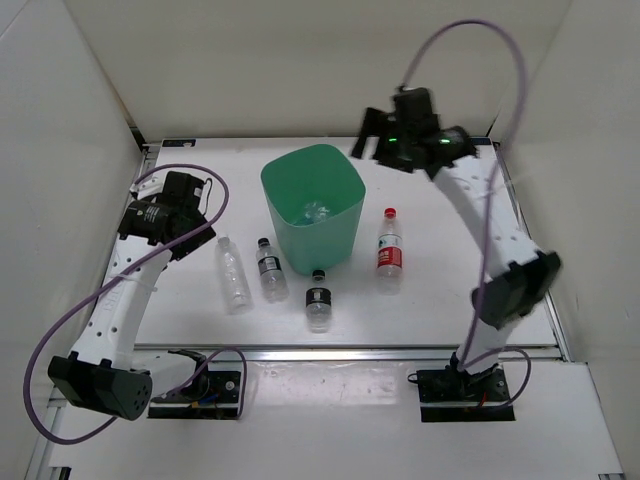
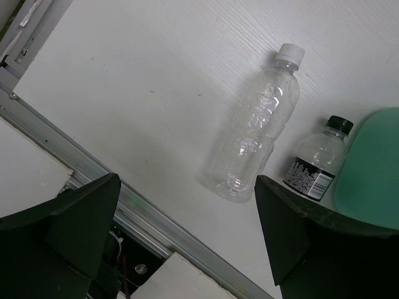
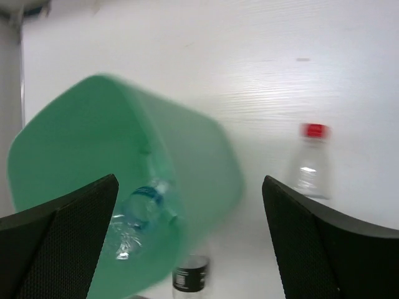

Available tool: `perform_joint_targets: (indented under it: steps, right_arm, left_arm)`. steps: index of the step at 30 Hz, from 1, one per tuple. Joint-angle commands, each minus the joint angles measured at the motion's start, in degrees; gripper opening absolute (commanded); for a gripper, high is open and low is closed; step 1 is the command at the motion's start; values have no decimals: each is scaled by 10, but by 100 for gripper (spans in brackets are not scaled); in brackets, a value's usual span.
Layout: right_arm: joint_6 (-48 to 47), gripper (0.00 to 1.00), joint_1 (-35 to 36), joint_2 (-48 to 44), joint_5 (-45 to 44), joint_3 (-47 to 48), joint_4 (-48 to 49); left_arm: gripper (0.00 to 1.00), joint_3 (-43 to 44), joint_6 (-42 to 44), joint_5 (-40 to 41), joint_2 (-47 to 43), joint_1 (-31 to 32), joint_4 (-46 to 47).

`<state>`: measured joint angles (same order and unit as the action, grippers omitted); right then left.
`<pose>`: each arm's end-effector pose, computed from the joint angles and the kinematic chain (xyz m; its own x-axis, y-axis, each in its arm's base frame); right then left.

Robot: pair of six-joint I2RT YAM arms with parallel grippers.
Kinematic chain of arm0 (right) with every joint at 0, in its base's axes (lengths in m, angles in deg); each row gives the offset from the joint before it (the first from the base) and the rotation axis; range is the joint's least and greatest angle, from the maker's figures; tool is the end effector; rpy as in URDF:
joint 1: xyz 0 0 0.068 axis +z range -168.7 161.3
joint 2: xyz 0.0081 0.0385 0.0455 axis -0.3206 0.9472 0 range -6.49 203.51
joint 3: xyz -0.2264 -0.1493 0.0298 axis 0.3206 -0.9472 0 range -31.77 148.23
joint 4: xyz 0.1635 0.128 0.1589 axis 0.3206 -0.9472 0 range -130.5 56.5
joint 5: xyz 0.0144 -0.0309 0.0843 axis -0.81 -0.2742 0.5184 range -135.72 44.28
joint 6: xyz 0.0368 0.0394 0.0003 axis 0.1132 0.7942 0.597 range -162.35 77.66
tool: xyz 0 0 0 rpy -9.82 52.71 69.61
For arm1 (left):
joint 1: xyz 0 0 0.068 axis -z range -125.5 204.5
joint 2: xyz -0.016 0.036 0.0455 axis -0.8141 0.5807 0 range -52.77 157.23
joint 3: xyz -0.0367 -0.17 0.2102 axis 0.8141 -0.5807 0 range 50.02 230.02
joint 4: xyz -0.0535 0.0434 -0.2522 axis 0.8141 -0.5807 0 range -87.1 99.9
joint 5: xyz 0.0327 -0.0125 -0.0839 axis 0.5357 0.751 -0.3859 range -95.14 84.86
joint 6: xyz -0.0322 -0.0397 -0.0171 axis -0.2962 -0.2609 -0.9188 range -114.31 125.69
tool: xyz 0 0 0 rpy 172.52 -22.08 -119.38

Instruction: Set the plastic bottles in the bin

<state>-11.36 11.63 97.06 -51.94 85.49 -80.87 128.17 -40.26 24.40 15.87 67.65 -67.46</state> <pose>0.3444 0.1970 0.4259 -0.6286 0.2252 -0.7444 -0.1173 0.9187 0.3770 0.1941 -0.0274 0.3618 -0.6393 -0.4928 -0.5902 -0.6365 0.7698 0.0467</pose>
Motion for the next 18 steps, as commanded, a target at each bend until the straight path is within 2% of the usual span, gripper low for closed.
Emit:
perform_joint_targets:
  steps: [1,3,7,11,18]
  right_arm:
    - [46,100,-106,-136,-27,-102,16]
    - [59,100,-136,-164,16,-212,16]
    - [38,100,-164,-152,97,-343,68]
    - [-1,99,-158,-78,177,-370,80]
    - [-27,99,-136,48,177,-365,80]
  left_arm:
    - [100,-1,-3,21,-24,2,4]
    - [100,-1,-3,16,-24,2,4]
    - [100,-1,-3,3,-18,2,11]
    - [100,-12,-3,-3,-18,2,16]
    - [100,-23,-3,13,-18,2,16]
